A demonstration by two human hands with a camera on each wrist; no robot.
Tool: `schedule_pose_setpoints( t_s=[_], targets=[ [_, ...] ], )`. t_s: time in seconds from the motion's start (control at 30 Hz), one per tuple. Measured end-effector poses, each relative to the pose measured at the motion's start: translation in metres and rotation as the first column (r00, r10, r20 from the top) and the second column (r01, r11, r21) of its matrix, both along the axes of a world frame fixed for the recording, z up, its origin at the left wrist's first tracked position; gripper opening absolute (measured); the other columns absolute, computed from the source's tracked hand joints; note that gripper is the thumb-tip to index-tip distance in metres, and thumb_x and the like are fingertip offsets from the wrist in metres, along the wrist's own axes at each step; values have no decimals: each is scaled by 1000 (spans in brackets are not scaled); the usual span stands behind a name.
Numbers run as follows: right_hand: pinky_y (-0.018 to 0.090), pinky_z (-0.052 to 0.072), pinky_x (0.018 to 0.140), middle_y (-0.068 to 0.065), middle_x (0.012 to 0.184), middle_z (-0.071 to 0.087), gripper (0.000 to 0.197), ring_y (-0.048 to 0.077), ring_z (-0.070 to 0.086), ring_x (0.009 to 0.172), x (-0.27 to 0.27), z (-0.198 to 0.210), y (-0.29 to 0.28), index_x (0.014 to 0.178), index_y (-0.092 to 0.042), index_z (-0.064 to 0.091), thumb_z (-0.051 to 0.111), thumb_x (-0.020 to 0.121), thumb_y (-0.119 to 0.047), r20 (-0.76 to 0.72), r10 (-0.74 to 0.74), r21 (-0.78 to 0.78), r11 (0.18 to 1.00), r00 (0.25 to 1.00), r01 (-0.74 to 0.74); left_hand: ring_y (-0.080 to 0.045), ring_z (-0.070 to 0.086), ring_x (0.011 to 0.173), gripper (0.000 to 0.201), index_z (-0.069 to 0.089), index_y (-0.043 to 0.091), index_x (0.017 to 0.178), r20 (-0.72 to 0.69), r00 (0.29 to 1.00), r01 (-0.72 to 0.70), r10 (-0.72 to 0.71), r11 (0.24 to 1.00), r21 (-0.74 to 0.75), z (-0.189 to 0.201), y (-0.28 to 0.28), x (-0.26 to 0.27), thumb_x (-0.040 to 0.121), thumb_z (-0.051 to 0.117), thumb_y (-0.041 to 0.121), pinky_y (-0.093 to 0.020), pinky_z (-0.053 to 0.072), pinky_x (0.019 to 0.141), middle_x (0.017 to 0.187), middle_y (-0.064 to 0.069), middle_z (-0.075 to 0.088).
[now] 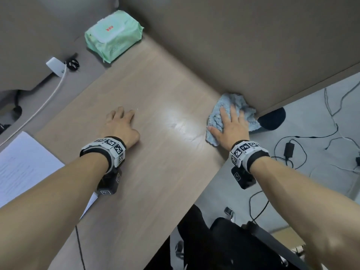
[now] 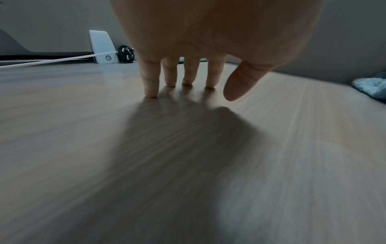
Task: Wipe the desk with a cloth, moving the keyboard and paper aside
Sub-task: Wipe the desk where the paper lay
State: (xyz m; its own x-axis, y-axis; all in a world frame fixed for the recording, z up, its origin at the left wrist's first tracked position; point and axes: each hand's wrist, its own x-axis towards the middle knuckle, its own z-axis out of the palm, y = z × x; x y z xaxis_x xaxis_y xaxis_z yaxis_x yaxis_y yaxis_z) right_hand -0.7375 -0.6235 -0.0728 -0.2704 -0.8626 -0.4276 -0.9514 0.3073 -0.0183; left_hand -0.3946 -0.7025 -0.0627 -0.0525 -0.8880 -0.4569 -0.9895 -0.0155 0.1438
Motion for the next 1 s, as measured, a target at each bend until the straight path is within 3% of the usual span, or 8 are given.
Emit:
schedule_pose_setpoints(
  t_s=[0.1, 0.23, 0.33, 0.43, 0.53, 0.67, 0.83, 1.0],
  targets=[
    [56, 12, 120, 7, 166, -3, 84, 41, 0, 150, 11, 6, -23, 158, -28, 5, 35, 92, -70, 20, 46, 49, 998, 999, -47, -28, 16, 146, 72, 32, 35, 145, 0, 1000, -26, 26, 999, 21, 3, 2, -2, 76, 54, 34, -39, 22, 118, 161, 1, 19],
    [54, 17, 119, 7, 166, 2, 79, 42, 5, 149, 34, 14, -68, 156, -29, 13, 47, 92, -59, 77, 222, 42, 973, 972, -226, -30, 27, 138, 62, 41, 34, 140, -24, 997, -77, 78, 996, 55, 14, -12, -3, 81, 54, 48, -41, 31, 111, 154, 3, 31],
    [47, 38, 106, 9, 149, 34, 69, 40, 32, 134, 55, 25, -103, 142, -24, 39, 66, 79, -27, 127, 330, 5, 943, 936, -333, -33, 41, 129, 57, 48, 24, 135, -104, 983, -139, 149, 985, 100, 25, -32, 1, 84, 57, 47, -42, 37, 107, 143, -6, 43],
    [39, 47, 89, 7, 125, 53, 61, 35, 53, 113, 76, 43, -137, 129, -22, 54, 66, 71, -8, 275, 302, -72, 953, 913, -294, -29, 52, 122, 57, 48, 18, 134, -235, 928, -286, 288, 957, 45, 35, -48, 10, 85, 60, 43, -40, 41, 104, 135, -7, 54],
    [37, 44, 93, 9, 127, 54, 51, 34, 55, 113, 99, 66, -175, 133, -21, 54, 63, 83, -15, 388, 293, -205, 952, 874, -229, -28, 51, 124, 57, 46, 19, 136, -296, 891, -370, 343, 928, -38, 44, -68, 18, 86, 62, 41, -40, 40, 103, 137, -6, 53],
    [40, 40, 105, 5, 140, 43, 62, 31, 44, 126, 126, 77, -215, 143, -25, 45, 68, 85, -34, 420, 392, -306, 910, 818, -279, -32, 44, 129, 66, 40, 17, 141, -311, 896, -372, 317, 919, -132, 47, -108, 28, 84, 64, 42, -44, 39, 104, 142, -11, 45],
    [51, 38, 105, 11, 156, 24, 71, 44, 33, 130, 143, 47, -234, 149, -30, 30, 62, 87, -41, 217, 491, -114, 871, 844, -477, -34, 41, 130, 83, 30, 14, 145, -324, 900, -366, 292, 910, -196, 35, -148, 28, 79, 69, 45, -46, 40, 105, 142, -13, 40],
    [57, 35, 107, 7, 158, 20, 70, 46, 24, 136, 150, 26, -245, 145, -35, 30, 61, 85, -54, 188, 467, -40, 883, 864, -468, -33, 31, 139, 95, 25, 14, 147, -312, 926, -309, 212, 901, -305, 23, -188, 22, 73, 74, 46, -47, 31, 113, 153, -11, 28]
  ],
)
